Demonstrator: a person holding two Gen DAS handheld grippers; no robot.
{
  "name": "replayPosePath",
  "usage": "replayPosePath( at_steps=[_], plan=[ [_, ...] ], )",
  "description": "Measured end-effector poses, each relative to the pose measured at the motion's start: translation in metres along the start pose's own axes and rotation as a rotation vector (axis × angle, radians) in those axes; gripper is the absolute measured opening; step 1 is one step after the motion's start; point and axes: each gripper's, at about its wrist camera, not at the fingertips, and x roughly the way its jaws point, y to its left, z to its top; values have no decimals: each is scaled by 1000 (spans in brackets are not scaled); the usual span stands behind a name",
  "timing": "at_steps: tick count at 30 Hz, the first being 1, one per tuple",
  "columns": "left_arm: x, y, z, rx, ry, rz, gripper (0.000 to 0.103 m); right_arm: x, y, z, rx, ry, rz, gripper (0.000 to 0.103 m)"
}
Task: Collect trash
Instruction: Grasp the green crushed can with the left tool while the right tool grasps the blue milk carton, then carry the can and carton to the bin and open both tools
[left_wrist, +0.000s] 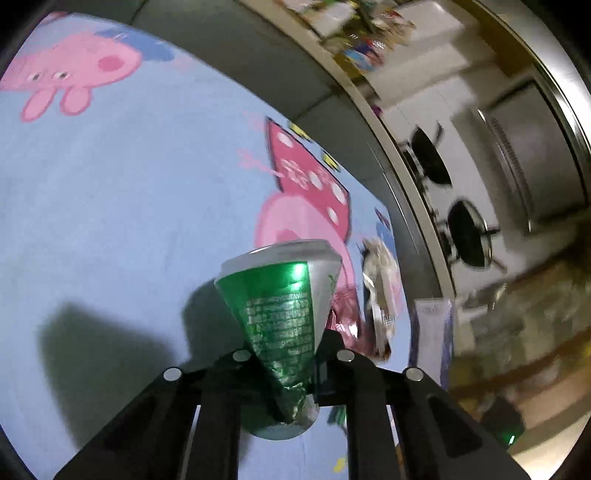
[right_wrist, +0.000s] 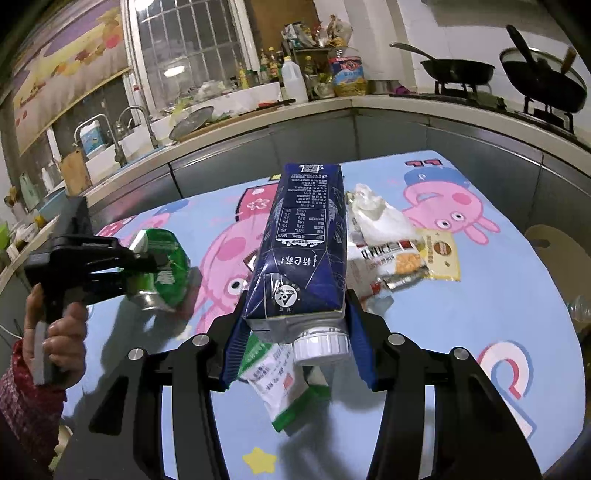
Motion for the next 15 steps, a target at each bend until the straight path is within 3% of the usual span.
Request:
replayPosePath(
  at_steps=[8,12,15],
  plan=[
    [-6,-68,-40,312,-52,181,13,-17,-26,-27,40,25,-68,48],
    [-2,-97,-53,421,-68,232,14,-29,-47,-44,85,36,-108,48],
    [4,-117,-64,487,-57,227,14,-36,-63,-54,117,39,-135,48]
  ],
)
